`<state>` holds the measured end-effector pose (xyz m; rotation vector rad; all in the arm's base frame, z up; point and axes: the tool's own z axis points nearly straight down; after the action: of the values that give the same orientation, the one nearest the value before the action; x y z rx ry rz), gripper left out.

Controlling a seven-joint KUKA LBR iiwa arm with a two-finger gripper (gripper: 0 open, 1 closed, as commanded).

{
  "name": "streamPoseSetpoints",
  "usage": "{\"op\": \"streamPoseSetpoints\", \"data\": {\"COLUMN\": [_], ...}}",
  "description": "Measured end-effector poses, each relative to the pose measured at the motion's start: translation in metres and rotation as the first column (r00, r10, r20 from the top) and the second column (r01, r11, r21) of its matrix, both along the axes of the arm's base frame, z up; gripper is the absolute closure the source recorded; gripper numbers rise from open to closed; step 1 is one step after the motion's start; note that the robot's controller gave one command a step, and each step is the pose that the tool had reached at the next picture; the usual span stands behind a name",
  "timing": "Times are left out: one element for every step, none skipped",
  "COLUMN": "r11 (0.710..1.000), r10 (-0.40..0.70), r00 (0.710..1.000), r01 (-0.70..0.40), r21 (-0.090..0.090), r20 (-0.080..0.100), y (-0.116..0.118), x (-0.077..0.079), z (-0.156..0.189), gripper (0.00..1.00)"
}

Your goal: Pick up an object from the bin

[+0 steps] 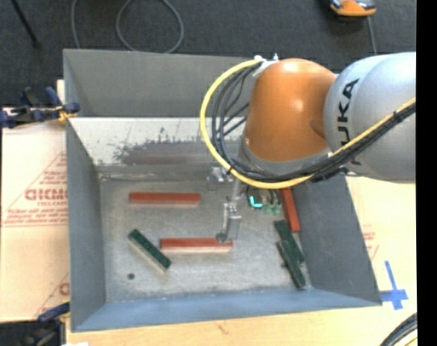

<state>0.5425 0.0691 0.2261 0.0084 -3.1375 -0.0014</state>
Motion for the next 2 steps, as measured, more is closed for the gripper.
{"op": "streamPoseSetpoints", "data": {"r11": [0.955, 0.951], "r10": [0.297, 0.310], "r00": [0.955, 0.951], "r01": [-0.297, -0.310], "r21": [-0.001, -0.002], "r20": [0.002, 0.011], "y": [0.057, 0.036], "x": [-0.039, 0.030], "z": [-0.146, -0.155], "gripper": [0.00, 0.00]}}
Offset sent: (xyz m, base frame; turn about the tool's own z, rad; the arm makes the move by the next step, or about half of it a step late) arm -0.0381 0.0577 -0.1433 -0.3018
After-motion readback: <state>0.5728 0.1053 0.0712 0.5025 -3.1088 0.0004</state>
